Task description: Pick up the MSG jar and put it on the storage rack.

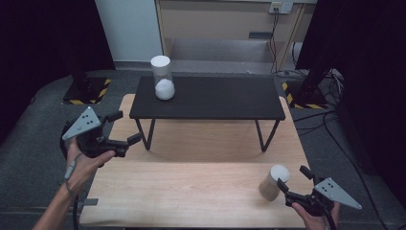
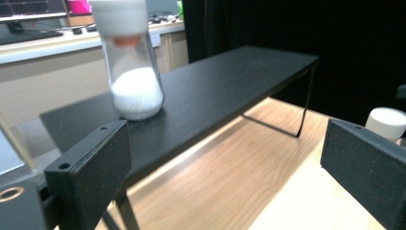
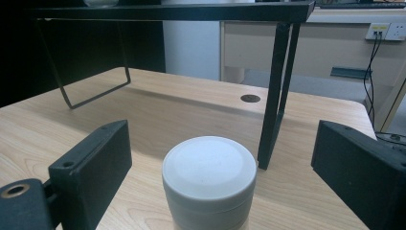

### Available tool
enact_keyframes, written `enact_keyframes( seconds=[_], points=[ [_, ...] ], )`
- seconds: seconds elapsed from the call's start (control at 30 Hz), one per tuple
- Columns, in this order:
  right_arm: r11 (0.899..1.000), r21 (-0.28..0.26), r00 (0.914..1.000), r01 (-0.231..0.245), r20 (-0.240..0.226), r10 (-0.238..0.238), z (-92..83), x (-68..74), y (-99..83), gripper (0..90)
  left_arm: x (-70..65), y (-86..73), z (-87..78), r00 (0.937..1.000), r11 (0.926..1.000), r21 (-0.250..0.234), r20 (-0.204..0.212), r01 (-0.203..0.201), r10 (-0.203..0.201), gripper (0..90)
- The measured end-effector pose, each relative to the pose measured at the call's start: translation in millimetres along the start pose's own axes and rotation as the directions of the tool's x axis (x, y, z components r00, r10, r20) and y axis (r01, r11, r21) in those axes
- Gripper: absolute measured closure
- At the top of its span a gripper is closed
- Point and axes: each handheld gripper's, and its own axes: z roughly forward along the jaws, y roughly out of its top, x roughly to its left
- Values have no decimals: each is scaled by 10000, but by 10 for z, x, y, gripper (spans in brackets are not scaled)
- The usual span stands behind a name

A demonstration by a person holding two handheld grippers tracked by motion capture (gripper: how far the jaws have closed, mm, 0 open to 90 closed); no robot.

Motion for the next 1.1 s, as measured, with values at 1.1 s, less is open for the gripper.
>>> enact_keyframes(
  seconds=[1.1],
  points=[
    [9998,-221,9998,2,-195,-6,22,-8,-23,66,-42,-1115,-250,9936,9945,-415,636,964,-937,26]
  ],
)
